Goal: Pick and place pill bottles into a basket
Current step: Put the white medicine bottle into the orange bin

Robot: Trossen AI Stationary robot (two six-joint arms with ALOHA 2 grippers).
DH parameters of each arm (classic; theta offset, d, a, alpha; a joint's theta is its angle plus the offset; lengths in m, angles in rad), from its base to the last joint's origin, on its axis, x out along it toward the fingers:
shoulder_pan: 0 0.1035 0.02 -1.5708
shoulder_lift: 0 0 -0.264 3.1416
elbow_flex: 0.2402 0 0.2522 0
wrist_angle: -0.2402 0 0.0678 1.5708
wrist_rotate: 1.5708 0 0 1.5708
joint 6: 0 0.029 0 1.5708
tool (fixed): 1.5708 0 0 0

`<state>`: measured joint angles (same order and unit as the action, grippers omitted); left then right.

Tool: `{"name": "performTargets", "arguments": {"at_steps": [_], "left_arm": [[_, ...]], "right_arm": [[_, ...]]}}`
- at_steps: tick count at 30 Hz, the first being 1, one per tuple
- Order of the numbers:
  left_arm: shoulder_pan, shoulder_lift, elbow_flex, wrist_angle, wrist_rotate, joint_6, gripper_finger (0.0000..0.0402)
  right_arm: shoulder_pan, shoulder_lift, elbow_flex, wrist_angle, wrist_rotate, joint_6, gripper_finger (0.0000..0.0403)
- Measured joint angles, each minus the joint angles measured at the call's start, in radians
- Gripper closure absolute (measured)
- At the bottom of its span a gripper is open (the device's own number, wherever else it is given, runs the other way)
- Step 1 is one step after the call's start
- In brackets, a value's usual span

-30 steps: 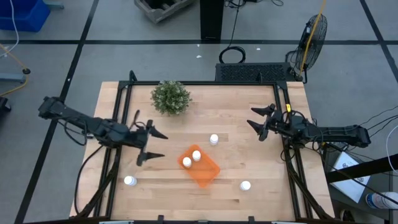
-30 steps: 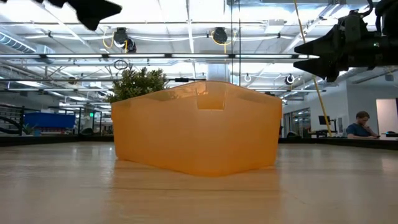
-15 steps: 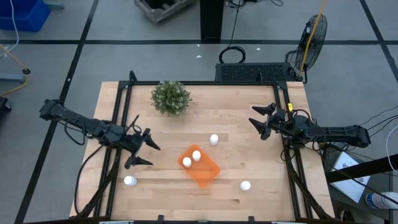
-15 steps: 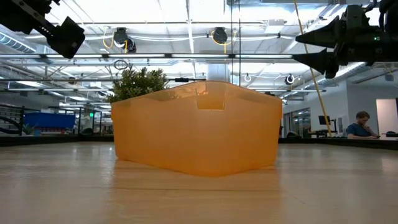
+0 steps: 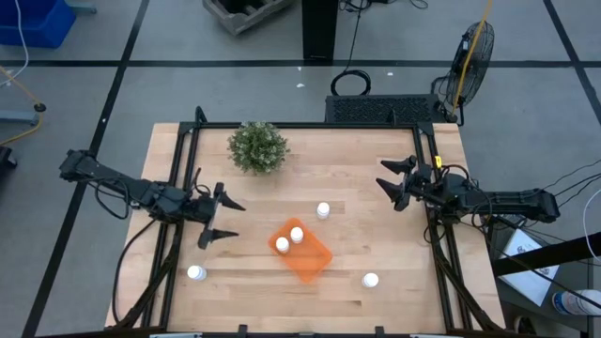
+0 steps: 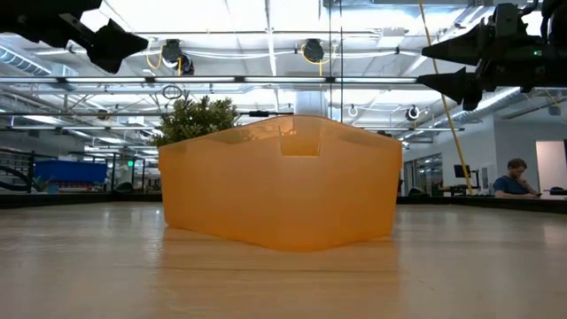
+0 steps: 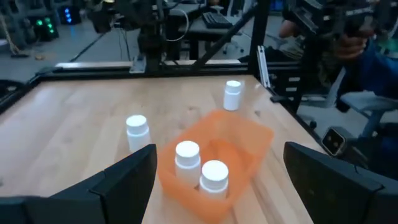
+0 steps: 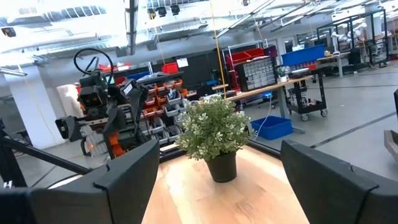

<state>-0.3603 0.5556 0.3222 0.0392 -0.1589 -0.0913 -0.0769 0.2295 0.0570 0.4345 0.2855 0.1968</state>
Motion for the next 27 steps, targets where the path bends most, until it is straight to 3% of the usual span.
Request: {"name": "performTargets", "arguments": {"at_steps": [6, 17, 21, 27], "left_arm": [[0.0, 0.001, 0.036, -0.161, 0.0, -0.059, 0.005], [-0.052, 0.136, 0.367, -0.807, 0.033, -0.408, 0.005], [-0.089, 0.229, 0.443, -0.949, 0.123, -0.553, 0.005], [-0.155, 0.397, 0.477, -0.994, 0.39, -0.772, 0.005]], "right_arm": [[0.0, 0.0, 0.0, -0.001, 0.0, -0.006, 0.0078], [0.0, 0.0, 0.0, -0.028, 0.0, -0.02, 0.0078], [0.0, 0.0, 0.0, -0.028, 0.0, -0.022, 0.0078], [0.0, 0.0, 0.0, -0.027, 0.005, -0.03, 0.0078]]}}
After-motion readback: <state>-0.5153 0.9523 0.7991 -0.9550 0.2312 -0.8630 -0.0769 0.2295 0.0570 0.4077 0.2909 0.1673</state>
